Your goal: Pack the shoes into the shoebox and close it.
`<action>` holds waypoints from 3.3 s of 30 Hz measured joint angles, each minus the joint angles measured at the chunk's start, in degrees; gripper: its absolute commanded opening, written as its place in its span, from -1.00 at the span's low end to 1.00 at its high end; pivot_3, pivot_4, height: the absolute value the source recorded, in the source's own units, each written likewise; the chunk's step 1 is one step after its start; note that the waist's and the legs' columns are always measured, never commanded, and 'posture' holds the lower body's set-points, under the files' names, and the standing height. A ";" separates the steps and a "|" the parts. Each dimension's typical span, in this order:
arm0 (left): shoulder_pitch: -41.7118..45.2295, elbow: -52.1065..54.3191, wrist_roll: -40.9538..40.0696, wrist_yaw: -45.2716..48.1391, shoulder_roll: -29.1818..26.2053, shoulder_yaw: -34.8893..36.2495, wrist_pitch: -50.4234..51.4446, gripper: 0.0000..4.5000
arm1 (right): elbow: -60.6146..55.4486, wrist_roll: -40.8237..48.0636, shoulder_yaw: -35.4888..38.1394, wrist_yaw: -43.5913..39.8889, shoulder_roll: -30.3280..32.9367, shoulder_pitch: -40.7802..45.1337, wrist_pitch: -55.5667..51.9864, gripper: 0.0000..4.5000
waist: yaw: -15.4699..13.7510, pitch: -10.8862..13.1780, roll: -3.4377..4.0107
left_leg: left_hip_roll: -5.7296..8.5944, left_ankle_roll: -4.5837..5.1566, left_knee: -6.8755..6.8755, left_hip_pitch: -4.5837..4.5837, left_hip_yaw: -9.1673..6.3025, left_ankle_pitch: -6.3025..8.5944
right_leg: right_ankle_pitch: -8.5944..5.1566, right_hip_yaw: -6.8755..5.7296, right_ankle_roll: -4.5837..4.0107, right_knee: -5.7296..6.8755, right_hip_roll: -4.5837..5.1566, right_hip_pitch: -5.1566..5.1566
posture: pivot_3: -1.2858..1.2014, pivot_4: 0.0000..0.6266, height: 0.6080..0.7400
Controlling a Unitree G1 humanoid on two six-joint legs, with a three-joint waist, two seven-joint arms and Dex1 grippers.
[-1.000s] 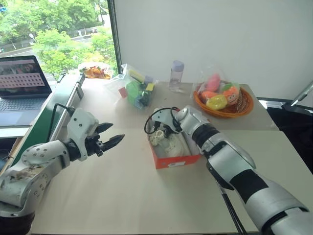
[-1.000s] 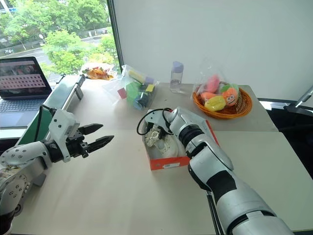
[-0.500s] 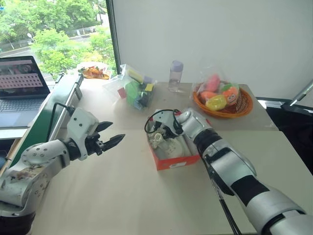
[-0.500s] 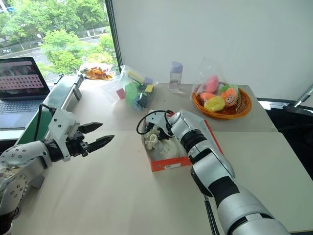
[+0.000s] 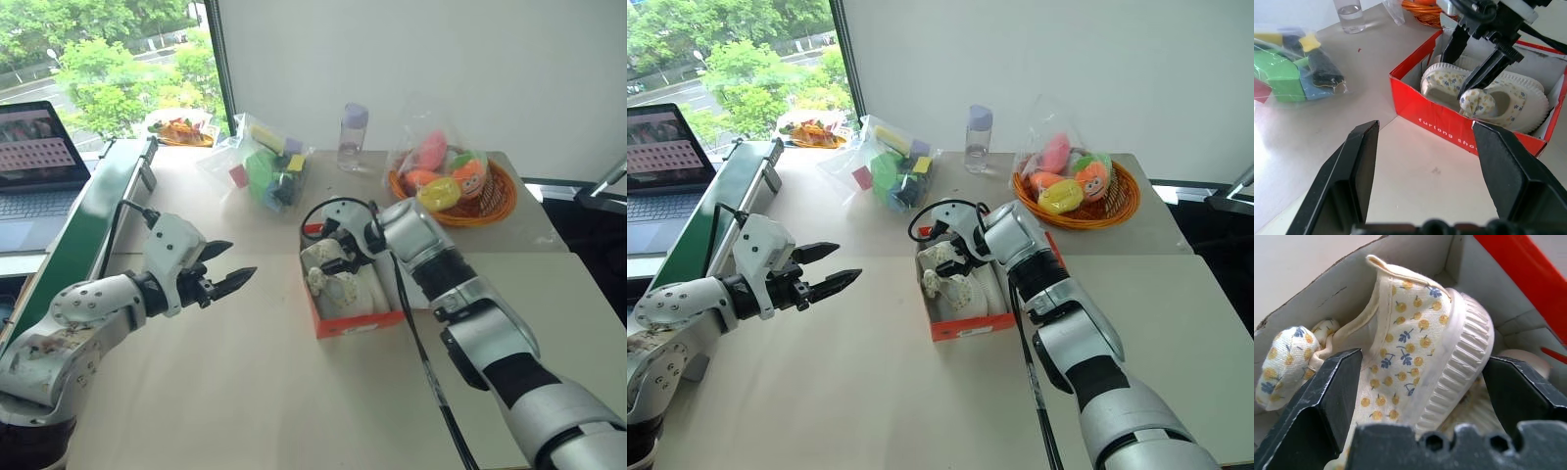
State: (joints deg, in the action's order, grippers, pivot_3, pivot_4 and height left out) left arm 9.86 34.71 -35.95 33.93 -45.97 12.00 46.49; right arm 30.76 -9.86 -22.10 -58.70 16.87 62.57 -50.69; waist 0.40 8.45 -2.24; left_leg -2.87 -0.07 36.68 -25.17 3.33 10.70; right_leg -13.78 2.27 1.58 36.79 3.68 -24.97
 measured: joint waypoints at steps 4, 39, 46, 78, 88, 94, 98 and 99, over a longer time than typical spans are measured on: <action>1.30 -0.93 0.16 0.66 0.00 -1.10 -0.02 0.42 | -4.10 2.63 2.80 0.58 0.82 0.04 -3.37 1.00 | 0.57 0.12 -0.02 | -0.01 0.00 0.00 -0.17 0.02 0.00 | 0.01 0.06 0.01 0.00 -0.04 -0.17 | 0.03 -0.52 1.00; 22.48 -19.88 6.97 21.16 1.91 -16.73 -9.32 0.42 | -63.32 40.02 46.76 6.85 25.74 -54.59 -31.90 -0.99 | 0.18 0.55 -0.05 | -0.01 0.13 0.38 0.11 -0.21 -0.07 | -0.07 0.15 0.35 0.03 -0.27 0.33 | 0.03 -0.52 1.00; 23.83 -21.17 8.27 21.72 2.87 -16.88 -10.40 0.42 | -57.37 39.65 47.51 16.64 11.35 -58.36 -26.54 -0.99 | 0.52 0.55 -0.04 | -0.02 0.13 0.36 0.49 -0.17 -0.07 | -0.08 0.21 0.38 -0.02 -0.26 0.67 | 0.03 -0.52 1.00; 24.92 -20.50 8.95 22.04 1.00 -15.23 -8.63 0.42 | -31.03 69.72 60.60 20.37 -14.43 -59.99 5.52 -0.99 | 0.82 0.58 0.06 | -0.08 0.13 0.23 0.75 -0.08 -0.07 | 0.04 0.30 0.16 0.05 -0.28 0.82 | 0.03 -0.52 1.00; 25.43 -21.55 9.77 23.01 1.18 -15.64 -8.98 0.42 | -43.15 72.80 48.24 21.98 -12.24 -63.04 2.73 -0.99 | 0.70 0.57 0.08 | -0.07 0.13 0.22 0.76 -0.08 -0.07 | 0.01 0.29 0.13 0.06 -0.27 0.81 | 0.03 -0.52 1.00; 25.42 -21.70 10.12 23.18 1.07 -15.60 -8.98 0.42 | -44.54 74.40 46.15 21.08 -6.21 -66.69 1.51 -0.99 | 0.25 0.57 0.08 | -0.06 0.13 0.22 0.71 -0.10 -0.07 | 0.01 0.27 0.13 0.03 -0.27 0.81 | 0.03 -0.52 1.00; 25.42 -21.70 10.12 23.38 0.94 -15.54 -8.98 0.42 | -47.52 80.24 47.22 17.88 0.25 -71.75 -1.35 -0.99 | 0.31 0.57 0.08 | -0.05 0.13 0.23 0.74 -0.07 -0.07 | 0.00 0.31 0.15 0.03 -0.25 0.83 | 0.03 -0.52 1.00; 25.39 -21.70 10.12 23.39 0.89 -15.53 -8.98 0.42 | -48.05 81.23 48.00 16.86 2.42 -72.89 -1.88 -0.99 | 0.31 0.57 0.08 | -0.06 0.13 0.23 0.77 -0.08 -0.07 | -0.02 0.29 0.19 0.02 -0.26 0.87 | 0.03 -0.52 1.00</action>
State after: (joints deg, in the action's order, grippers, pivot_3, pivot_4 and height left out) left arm 35.25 13.01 -25.83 57.31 -45.08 -3.53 37.50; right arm -17.29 71.37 25.91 -41.84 19.29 -10.32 -52.58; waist 0.72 9.02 -2.16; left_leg -2.93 0.05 36.91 -24.40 3.25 10.64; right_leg -13.80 2.56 1.77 36.82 3.43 -24.10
